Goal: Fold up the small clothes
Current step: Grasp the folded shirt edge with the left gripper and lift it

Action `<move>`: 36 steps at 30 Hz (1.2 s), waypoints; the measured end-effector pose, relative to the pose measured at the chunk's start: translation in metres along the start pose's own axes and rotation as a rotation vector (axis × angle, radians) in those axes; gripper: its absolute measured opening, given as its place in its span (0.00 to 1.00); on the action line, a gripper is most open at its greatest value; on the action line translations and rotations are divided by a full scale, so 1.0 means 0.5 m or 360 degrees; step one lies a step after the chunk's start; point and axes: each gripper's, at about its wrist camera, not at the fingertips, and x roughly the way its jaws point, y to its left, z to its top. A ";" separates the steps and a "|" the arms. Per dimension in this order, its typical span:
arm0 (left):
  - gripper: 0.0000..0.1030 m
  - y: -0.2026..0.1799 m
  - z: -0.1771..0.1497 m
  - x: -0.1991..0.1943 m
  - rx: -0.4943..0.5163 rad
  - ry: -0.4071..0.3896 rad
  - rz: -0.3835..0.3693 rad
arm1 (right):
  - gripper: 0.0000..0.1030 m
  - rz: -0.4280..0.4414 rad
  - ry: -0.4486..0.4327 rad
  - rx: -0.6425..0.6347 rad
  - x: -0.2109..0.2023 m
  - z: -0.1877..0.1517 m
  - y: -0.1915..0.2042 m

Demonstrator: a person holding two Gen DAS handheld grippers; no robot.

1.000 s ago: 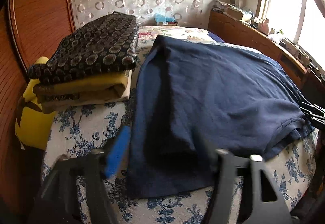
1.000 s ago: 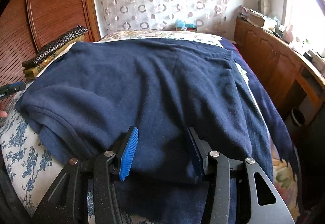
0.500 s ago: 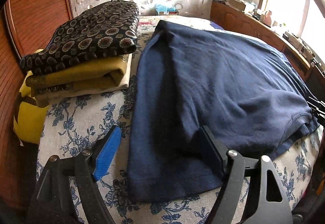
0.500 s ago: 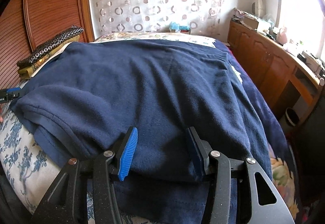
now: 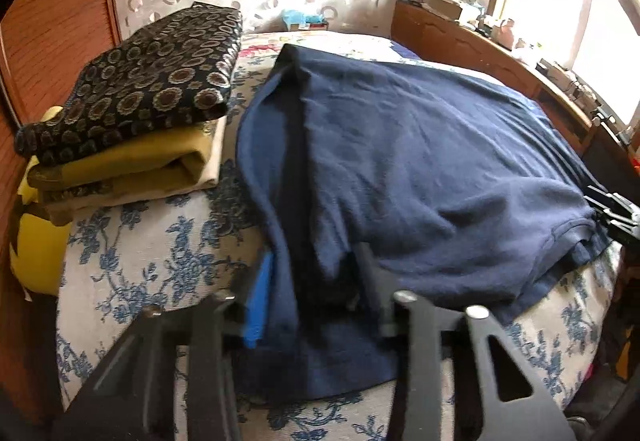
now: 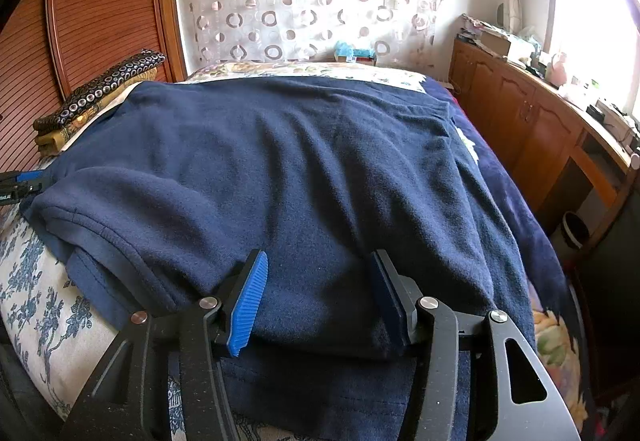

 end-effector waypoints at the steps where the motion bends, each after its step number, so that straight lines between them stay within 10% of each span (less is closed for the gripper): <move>1: 0.26 -0.001 0.001 0.000 0.0000 0.0004 -0.0015 | 0.54 -0.0001 0.0000 0.0001 0.000 0.000 0.000; 36: 0.12 -0.151 0.098 -0.114 0.0168 -0.0368 -0.0189 | 0.62 0.0072 0.0079 -0.0015 -0.006 0.028 -0.044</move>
